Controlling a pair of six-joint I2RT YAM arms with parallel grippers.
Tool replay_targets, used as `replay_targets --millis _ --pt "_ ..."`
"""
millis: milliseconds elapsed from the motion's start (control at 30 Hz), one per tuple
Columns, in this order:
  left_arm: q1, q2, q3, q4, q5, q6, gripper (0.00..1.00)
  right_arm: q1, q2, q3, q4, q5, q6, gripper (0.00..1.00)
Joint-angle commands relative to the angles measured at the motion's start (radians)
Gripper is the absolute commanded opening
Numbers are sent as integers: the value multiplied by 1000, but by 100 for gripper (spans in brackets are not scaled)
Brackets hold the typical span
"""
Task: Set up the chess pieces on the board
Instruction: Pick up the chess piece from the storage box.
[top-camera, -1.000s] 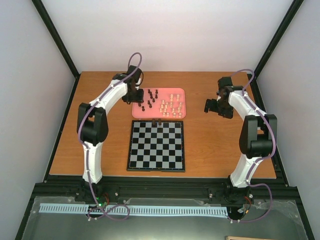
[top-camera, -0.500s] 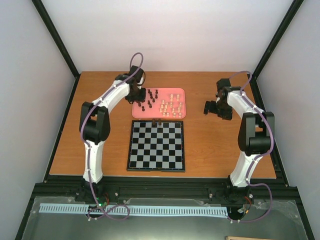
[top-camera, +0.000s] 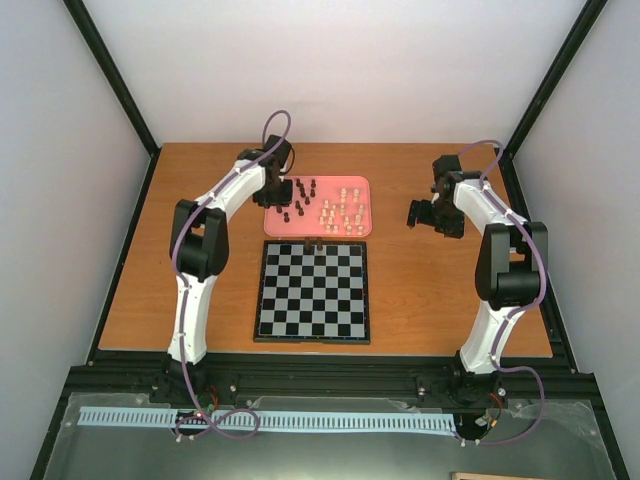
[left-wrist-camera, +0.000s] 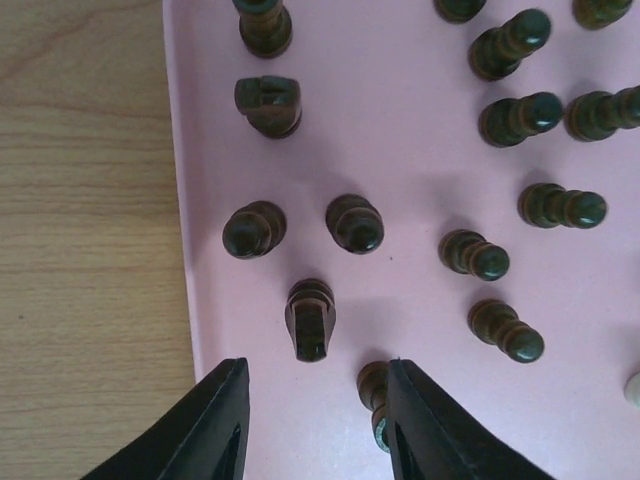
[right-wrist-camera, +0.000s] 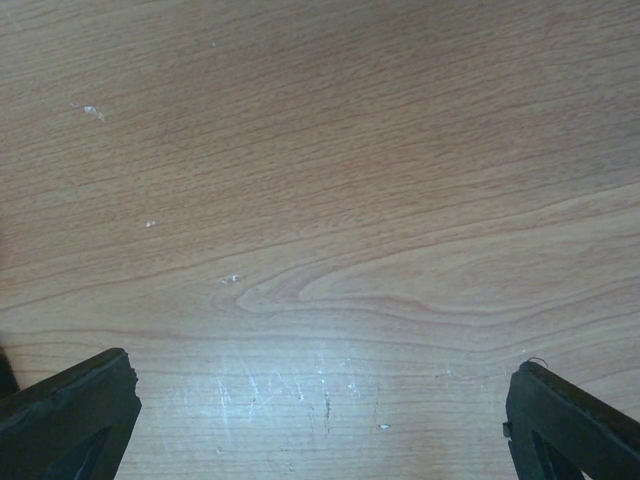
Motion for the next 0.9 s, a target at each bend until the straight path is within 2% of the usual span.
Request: replay_targets --millis 0,867 --pt "-3 38 44 -29 -17 -25 40 4 16 24 -11 -2 -8 100" --pt "-2 117 119 -21 -30 -30 32 4 17 15 -11 -4 -4 100"
